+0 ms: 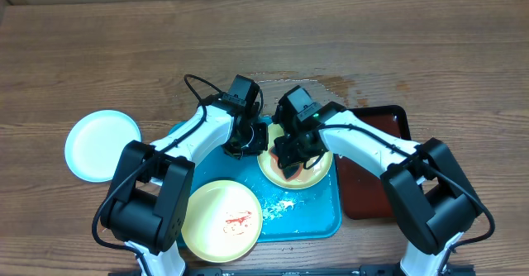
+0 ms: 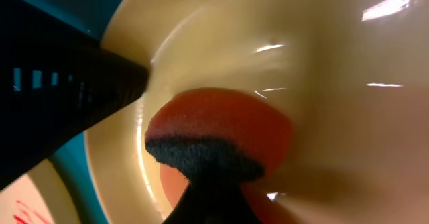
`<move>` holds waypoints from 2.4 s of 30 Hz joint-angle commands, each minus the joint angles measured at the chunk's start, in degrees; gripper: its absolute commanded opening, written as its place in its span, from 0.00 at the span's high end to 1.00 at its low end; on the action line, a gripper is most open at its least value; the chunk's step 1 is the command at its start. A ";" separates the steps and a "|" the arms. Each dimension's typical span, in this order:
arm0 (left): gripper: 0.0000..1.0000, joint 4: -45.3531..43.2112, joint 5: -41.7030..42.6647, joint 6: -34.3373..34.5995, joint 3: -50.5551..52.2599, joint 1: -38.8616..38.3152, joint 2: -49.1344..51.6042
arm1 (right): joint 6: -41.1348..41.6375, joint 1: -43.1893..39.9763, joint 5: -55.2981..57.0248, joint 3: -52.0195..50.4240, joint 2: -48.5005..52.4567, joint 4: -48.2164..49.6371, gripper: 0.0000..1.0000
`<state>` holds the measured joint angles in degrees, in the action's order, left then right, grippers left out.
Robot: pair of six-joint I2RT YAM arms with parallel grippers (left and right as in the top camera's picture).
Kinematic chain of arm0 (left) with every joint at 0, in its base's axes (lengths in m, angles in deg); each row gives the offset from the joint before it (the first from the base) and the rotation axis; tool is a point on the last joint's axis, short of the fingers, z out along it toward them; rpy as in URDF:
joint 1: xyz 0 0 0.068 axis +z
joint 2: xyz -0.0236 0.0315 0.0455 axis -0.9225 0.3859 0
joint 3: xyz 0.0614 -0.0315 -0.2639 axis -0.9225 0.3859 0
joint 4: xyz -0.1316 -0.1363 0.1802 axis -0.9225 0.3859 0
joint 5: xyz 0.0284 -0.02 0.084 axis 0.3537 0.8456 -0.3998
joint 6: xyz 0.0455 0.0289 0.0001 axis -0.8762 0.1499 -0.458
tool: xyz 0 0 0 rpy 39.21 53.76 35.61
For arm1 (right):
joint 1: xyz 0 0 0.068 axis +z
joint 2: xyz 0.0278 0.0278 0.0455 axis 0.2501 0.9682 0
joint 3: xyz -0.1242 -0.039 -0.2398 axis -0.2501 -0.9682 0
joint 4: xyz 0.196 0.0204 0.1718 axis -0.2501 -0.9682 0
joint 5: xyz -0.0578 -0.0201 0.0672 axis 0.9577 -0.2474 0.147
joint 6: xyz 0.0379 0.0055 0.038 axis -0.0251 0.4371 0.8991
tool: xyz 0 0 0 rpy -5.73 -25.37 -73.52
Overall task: Clean dirty plates on tray and stack at the side
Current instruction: 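Scrub the yellow plate with the sponge while left gripper holds rim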
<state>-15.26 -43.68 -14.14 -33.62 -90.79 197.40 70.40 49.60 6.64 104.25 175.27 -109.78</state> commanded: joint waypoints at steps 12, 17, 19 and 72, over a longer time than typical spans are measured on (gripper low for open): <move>0.96 1.16 0.20 -0.48 0.39 -0.44 2.56 | 28.50 -9.31 1.84 0.92 1.70 5.68 0.96; 0.96 1.18 0.22 -0.46 0.39 -0.44 2.56 | 28.81 -11.28 1.92 0.90 2.16 6.80 0.96; 0.95 1.18 0.20 -0.46 0.39 -0.44 2.56 | 28.83 -11.52 3.30 0.90 2.73 5.55 0.96; 0.96 0.83 -0.24 -0.46 0.39 -0.42 2.56 | 0.85 -9.99 -18.08 0.92 4.11 -6.36 0.96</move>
<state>-14.63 -42.94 -14.80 -33.84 -90.83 197.62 66.33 39.02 -8.42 105.61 178.49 -117.43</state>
